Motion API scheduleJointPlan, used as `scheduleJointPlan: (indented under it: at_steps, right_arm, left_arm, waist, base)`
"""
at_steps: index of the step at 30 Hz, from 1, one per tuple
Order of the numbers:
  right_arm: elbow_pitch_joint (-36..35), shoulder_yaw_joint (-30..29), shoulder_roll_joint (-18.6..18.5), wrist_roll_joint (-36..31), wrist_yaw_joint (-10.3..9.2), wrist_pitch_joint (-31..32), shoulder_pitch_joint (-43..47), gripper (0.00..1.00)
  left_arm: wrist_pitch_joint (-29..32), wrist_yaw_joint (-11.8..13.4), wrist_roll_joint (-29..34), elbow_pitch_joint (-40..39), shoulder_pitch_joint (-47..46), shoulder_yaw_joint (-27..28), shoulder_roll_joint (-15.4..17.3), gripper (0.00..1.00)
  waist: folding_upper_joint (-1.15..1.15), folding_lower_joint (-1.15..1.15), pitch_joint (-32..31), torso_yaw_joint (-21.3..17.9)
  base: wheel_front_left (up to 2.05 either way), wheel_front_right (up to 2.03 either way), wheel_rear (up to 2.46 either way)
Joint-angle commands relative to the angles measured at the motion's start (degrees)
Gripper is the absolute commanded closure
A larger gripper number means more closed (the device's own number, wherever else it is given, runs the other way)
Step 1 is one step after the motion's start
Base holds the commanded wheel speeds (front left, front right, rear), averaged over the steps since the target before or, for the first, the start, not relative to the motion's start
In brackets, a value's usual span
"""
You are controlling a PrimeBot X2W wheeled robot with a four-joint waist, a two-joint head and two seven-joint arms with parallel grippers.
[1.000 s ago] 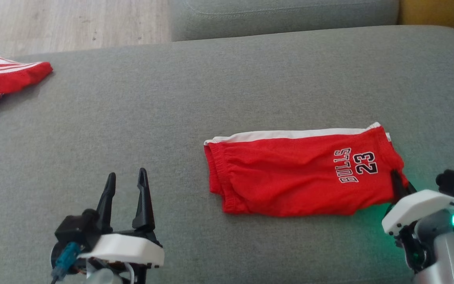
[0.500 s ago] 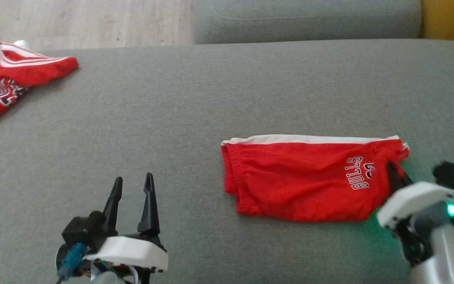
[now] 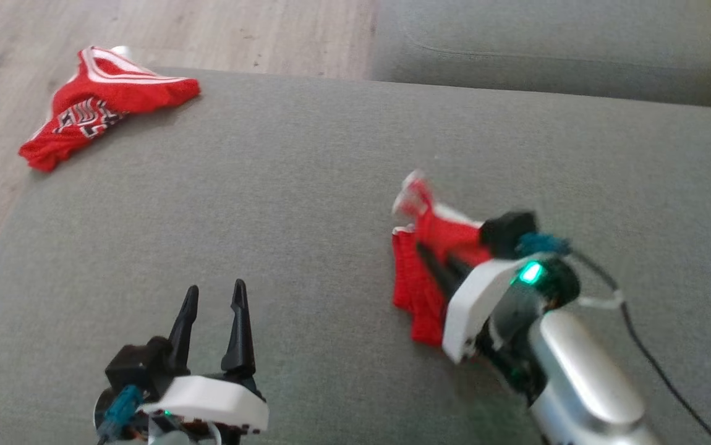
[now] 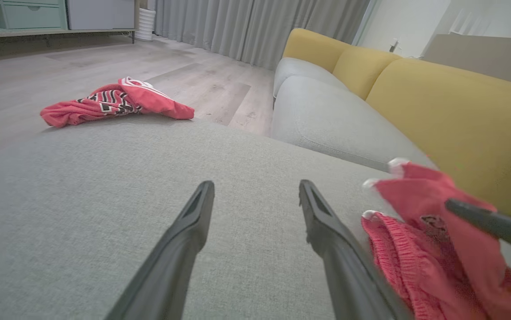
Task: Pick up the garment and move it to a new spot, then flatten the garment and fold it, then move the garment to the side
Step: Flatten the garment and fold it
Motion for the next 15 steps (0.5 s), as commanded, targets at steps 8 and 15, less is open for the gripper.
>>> scheduleJointPlan:
  at_steps: [8,15]
  right_arm:
    - [0.0,4.9,-0.1,-1.7,0.39,0.8,2.2,1.0]
    - [-0.3,4.1,-0.1,-1.6,0.39,-0.8,2.9,0.0]
  left_arm:
    - [-1.1,0.0,-0.2,-1.5,0.1,2.9,0.5,0.0]
    - [-1.2,0.1,-0.2,-1.6,0.6,2.8,0.5,0.0]
  waist:
    - [0.0,0.0,-0.6,1.5]
    - [0.0,0.0,-0.9,0.3]
  base:
    - [0.0,0.0,0.0]
    - [0.0,0.0,0.0]
